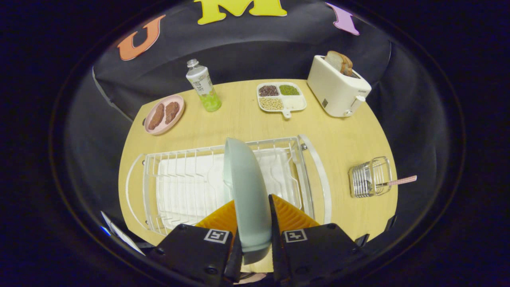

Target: Take the plate from the dish rack, then take the spoon from the basket and place it into the plate.

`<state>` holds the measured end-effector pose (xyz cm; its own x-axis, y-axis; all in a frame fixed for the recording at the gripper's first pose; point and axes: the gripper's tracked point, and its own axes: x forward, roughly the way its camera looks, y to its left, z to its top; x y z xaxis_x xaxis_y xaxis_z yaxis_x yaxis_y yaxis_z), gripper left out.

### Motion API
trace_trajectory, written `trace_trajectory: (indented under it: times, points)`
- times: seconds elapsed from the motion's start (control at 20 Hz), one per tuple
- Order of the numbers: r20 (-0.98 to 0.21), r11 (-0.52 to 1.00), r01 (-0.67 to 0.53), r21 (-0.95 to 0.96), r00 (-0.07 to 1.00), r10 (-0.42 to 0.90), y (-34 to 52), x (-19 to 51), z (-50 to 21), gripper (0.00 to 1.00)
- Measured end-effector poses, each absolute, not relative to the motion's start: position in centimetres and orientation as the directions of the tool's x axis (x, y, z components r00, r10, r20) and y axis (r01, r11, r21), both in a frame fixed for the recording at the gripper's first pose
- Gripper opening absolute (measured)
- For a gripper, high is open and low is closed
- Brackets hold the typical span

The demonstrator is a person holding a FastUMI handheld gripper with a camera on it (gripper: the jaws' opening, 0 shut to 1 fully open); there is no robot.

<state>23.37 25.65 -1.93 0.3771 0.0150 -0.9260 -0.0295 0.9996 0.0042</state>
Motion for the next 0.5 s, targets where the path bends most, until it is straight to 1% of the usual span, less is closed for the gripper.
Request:
trace_trajectory:
  times: [0.1,0.2,0.35,0.5]
  points:
    - [-0.902,0.999,-0.017,-0.047,0.43,-0.036,25.1,23.7,-0.6,0.35]
    - [-0.891,0.998,-0.02,-0.064,0.452,-0.048,25.0,23.2,0.6,0.35]
    - [-0.884,1.0,-0.019,-0.013,0.468,-0.003,25.1,22.0,1.6,0.32]
    - [-0.876,0.998,-0.033,0.059,0.477,0.067,24.4,19.8,1.9,0.31]
